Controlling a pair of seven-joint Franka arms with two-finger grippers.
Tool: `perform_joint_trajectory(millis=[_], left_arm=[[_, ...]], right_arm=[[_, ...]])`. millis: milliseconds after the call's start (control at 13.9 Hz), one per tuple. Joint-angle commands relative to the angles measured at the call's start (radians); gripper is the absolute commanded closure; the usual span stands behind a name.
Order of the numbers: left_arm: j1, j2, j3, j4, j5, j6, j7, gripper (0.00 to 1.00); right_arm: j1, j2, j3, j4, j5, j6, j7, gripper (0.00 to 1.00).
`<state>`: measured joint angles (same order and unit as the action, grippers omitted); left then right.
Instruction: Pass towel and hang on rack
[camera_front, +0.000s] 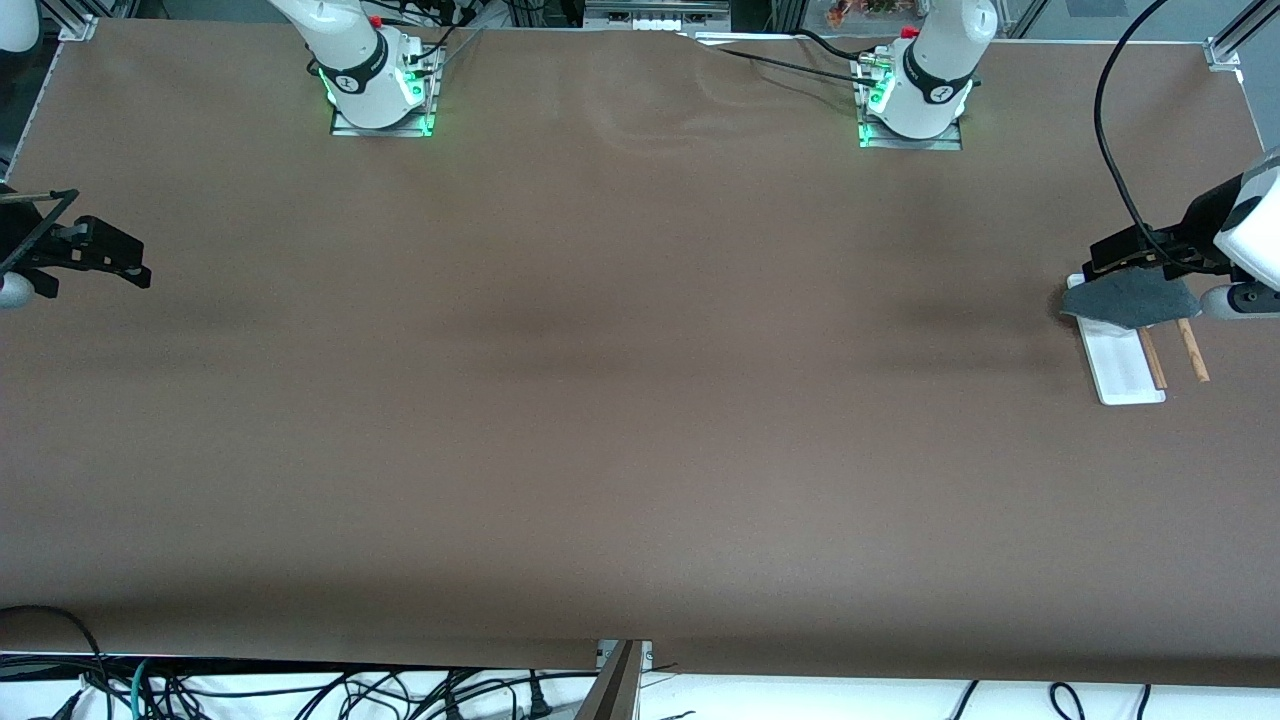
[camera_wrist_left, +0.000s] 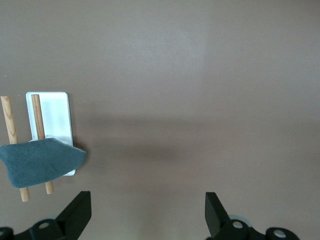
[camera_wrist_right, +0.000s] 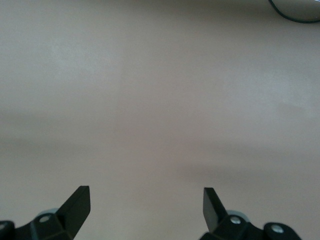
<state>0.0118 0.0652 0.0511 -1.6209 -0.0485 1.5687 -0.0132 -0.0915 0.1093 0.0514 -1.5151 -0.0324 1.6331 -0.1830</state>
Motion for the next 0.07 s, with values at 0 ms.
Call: perform_joint_trajectory(millis=[0], left_arm=[[0.005, -0.025, -0.004, -0.028, -0.017, 0.011, 0.009, 0.00]], right_arm=[[-0.010, 0.004, 0.002, 0.016, 0.020, -0.002, -0.018, 0.00]])
